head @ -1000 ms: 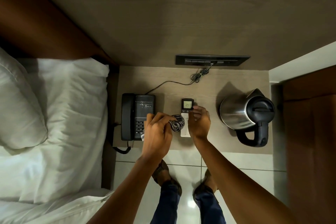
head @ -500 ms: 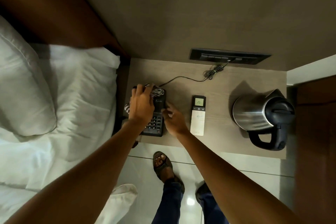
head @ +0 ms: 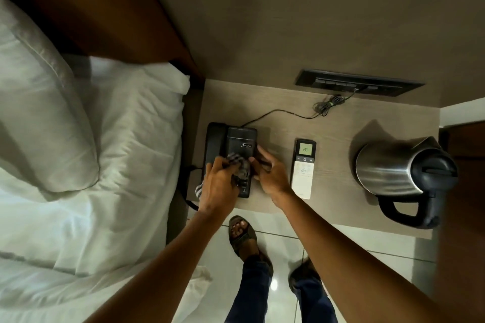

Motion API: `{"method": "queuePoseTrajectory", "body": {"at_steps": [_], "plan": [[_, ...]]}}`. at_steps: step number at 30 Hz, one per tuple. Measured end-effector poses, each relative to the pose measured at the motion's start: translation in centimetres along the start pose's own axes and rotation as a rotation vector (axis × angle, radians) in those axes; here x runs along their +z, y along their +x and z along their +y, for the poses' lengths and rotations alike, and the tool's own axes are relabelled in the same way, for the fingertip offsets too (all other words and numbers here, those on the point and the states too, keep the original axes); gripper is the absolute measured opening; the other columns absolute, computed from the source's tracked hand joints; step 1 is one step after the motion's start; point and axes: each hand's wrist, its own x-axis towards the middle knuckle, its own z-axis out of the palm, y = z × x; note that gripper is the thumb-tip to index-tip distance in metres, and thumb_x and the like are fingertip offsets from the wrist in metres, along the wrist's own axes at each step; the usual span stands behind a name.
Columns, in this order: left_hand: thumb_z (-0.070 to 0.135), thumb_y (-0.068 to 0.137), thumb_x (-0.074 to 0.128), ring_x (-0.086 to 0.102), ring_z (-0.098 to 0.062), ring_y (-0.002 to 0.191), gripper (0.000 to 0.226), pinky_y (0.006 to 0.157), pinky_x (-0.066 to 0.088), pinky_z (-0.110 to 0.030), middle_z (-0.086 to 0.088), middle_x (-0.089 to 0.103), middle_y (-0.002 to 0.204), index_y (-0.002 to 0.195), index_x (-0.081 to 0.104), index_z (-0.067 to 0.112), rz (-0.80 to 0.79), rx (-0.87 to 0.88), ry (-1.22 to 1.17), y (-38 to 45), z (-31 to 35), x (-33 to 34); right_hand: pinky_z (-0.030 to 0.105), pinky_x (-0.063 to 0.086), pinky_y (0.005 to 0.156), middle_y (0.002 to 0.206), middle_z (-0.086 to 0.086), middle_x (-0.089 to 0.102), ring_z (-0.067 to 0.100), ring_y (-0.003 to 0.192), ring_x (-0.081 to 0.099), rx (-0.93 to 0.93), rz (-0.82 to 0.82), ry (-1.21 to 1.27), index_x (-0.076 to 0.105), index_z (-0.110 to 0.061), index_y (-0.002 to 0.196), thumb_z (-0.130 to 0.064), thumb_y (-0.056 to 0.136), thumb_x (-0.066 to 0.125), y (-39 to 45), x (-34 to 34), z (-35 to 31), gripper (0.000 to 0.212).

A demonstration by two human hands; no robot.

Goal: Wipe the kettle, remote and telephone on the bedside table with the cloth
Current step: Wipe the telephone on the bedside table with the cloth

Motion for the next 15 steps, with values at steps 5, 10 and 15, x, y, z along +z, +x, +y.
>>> {"method": "queuePoseTrajectory", "body": {"at_steps": [5,10,15], "plan": [[0.005,0.096,0.062,0.04,-0.03,0.134,0.061,0.116,0.039,-0.044,-0.004,0.039,0.158,0.151,0.048,0.025,0.099,0.166,0.11,6.2,2.7,-0.5,0.045,0.059,0.101,0.144,0.011,0.066,0.027,0.131,0.062,-0.041,0.033,-0.067,0.053,-0.016,0.154,-0.021,0.101,0.07,-0.1,0.1,0.3,0.055],[0.0,0.093,0.06,0.038,-0.035,0.138,0.068,0.118,0.039,-0.049,-0.006,0.032,0.164,0.153,0.045,0.028,0.032,0.145,0.183,2.6,0.6,1.4,0.048,0.061,0.1,0.136,0.005,0.068,0.029,0.13,0.065,-0.045,0.01,-0.141,0.054,-0.019,0.152,-0.016,0.103,0.066,0.3,-0.2,0.7,0.051],[-0.007,0.09,0.058,0.044,-0.033,0.129,0.063,0.109,0.047,-0.049,-0.009,0.044,0.155,0.147,0.056,0.022,-0.007,0.105,0.123,-2.9,-1.4,1.7,0.055,0.057,0.106,0.153,0.012,0.056,0.031,0.139,0.058,-0.076,0.001,-0.133,0.05,-0.024,0.157,-0.028,0.103,0.068,0.2,-0.3,0.4,0.058]]}}
